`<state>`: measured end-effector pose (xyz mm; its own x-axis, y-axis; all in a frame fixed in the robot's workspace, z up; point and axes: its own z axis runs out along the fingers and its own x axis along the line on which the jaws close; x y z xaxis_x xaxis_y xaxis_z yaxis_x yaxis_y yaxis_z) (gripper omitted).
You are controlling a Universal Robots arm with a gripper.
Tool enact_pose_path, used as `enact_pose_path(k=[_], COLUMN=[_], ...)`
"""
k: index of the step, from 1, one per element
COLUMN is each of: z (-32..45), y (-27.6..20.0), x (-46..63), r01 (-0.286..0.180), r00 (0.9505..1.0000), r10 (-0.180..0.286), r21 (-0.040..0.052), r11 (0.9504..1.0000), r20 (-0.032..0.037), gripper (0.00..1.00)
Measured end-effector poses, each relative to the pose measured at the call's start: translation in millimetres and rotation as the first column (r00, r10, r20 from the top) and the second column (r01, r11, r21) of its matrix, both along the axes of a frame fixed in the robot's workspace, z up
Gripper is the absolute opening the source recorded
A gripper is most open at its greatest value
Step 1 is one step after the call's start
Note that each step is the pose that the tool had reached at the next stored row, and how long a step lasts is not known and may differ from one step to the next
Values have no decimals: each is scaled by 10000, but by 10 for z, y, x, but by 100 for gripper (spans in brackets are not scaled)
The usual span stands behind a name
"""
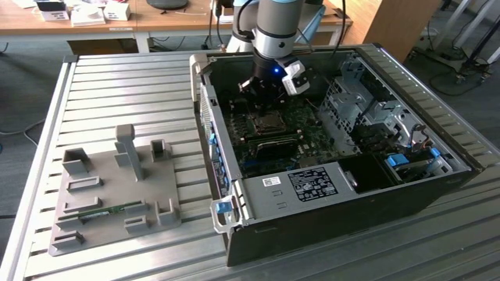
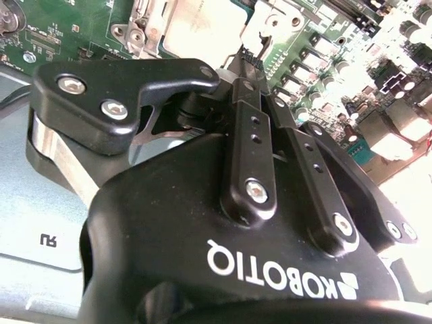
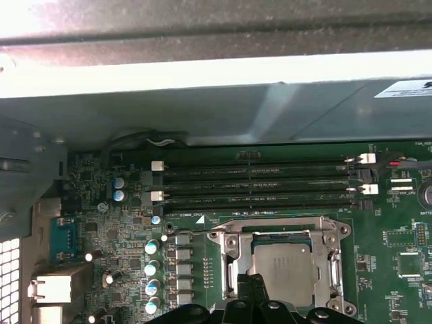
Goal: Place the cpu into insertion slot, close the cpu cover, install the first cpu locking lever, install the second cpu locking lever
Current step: 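Close the cpu cover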
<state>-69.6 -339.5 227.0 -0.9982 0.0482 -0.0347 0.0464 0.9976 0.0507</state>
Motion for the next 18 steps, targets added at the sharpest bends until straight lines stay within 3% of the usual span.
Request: enact_pose_path(k=[18], z=[0], y=[-1], x=[269], r01=[0], r00=[10000], r10=[0], r21=[1], r11=[10000], r20=[1], gripper=[11])
